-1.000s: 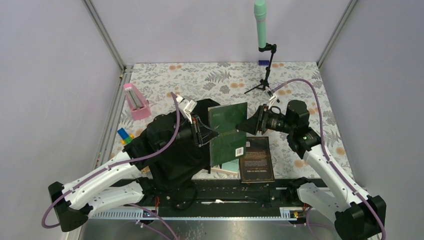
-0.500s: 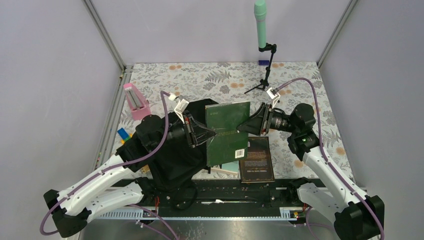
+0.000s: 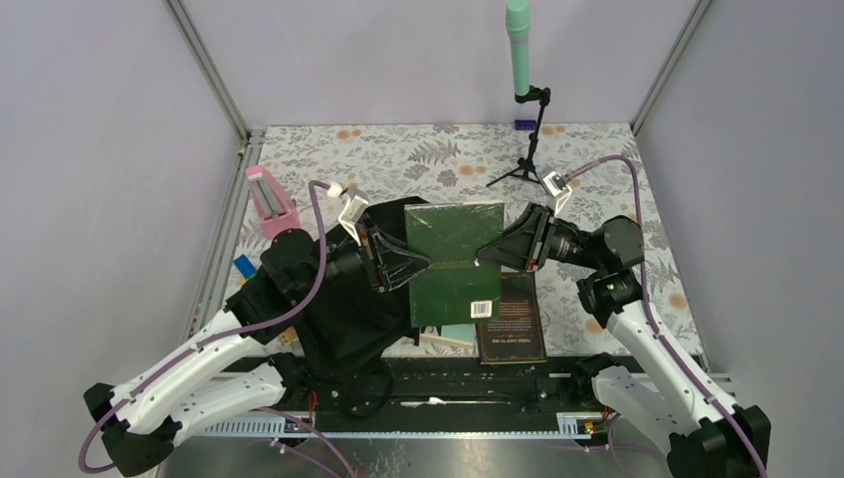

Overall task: Pack the student bag
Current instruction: Pick up the book from the center of the board, then place the book in the student bag.

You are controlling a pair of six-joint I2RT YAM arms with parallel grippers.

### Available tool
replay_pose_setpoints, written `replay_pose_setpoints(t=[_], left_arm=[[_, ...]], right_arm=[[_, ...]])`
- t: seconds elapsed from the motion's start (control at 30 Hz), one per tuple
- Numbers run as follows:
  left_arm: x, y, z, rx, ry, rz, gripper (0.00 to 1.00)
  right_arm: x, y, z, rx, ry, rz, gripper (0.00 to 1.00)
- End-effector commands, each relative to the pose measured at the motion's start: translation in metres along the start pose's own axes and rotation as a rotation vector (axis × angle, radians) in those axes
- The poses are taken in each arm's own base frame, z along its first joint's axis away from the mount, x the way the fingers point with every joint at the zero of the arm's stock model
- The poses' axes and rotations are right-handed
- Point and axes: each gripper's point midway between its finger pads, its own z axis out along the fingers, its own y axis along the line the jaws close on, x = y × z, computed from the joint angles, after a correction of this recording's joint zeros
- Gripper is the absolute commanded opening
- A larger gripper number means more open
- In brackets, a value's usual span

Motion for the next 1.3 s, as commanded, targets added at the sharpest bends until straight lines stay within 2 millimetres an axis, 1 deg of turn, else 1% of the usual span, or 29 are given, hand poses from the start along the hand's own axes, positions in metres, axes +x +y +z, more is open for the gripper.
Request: replay_pose_setpoints(t=[0.0,0.03,0.07,0.1,0.13,0.2,0.37,0.47,0.57,0.63,0.73,0.8,0.83,0.93,1.0,1.27], left_arm=[[-0.021,0.044,-0.004,-0.222,-0.083,0.070,0.53],[-0.020,0.049,-0.005,-0.243,-0.081,0.070,0.71],[-0.018,0.052,-0.006,-0.258,-0.078,0.072,0.86],[-0.017,0.056,-0.007,-0.273,-0.076,0.074,0.95],[-0.018,0.060,-0.008,-0.294,-0.077,0.080,0.98],[-0.020,0.068,-0.012,-0.342,-0.087,0.095,0.99],[-0.018,0.088,-0.016,-0.426,-0.094,0.096,0.99],[-0.014,0.108,-0.016,-0.506,-0.110,0.060,0.99],[-0.007,0.133,-0.014,-0.615,-0.098,0.020,0.99],[-0.001,0.151,-0.010,-0.696,-0.071,0.000,0.99],[0.010,0.173,0.003,-0.776,-0.016,-0.023,0.99],[0.016,0.185,0.015,-0.803,0.006,-0.040,0.99],[0.023,0.193,0.023,-0.814,0.026,-0.051,0.99],[0.026,0.200,0.041,-0.812,0.051,-0.074,0.99],[0.028,0.205,0.049,-0.815,0.065,-0.082,0.99],[0.038,0.217,0.064,-0.828,0.112,-0.079,0.99]], right_arm=[[-0.020,0.012,-0.006,0.066,-0.108,-0.093,0.00],[-0.022,0.008,-0.008,0.099,-0.126,-0.108,0.00],[-0.025,0.004,-0.011,0.145,-0.156,-0.120,0.00],[-0.026,-0.001,-0.014,0.186,-0.171,-0.133,0.00],[-0.029,-0.008,-0.018,0.236,-0.194,-0.140,0.00],[-0.030,-0.023,-0.027,0.355,-0.216,-0.151,0.00],[-0.018,-0.071,-0.052,0.612,-0.197,-0.121,0.00],[-0.012,-0.092,-0.066,0.717,-0.202,-0.133,0.00],[-0.011,-0.113,-0.090,0.879,-0.220,-0.153,0.00],[-0.011,-0.123,-0.105,0.975,-0.228,-0.167,0.00],[-0.011,-0.130,-0.122,1.070,-0.244,-0.176,0.00],[-0.009,-0.132,-0.127,1.096,-0.245,-0.173,0.00],[-0.008,-0.133,-0.128,1.103,-0.244,-0.172,0.00],[-0.004,-0.135,-0.133,1.124,-0.240,-0.169,0.00],[-0.001,-0.138,-0.136,1.139,-0.231,-0.168,0.00],[0.004,-0.142,-0.139,1.155,-0.208,-0.171,0.00]])
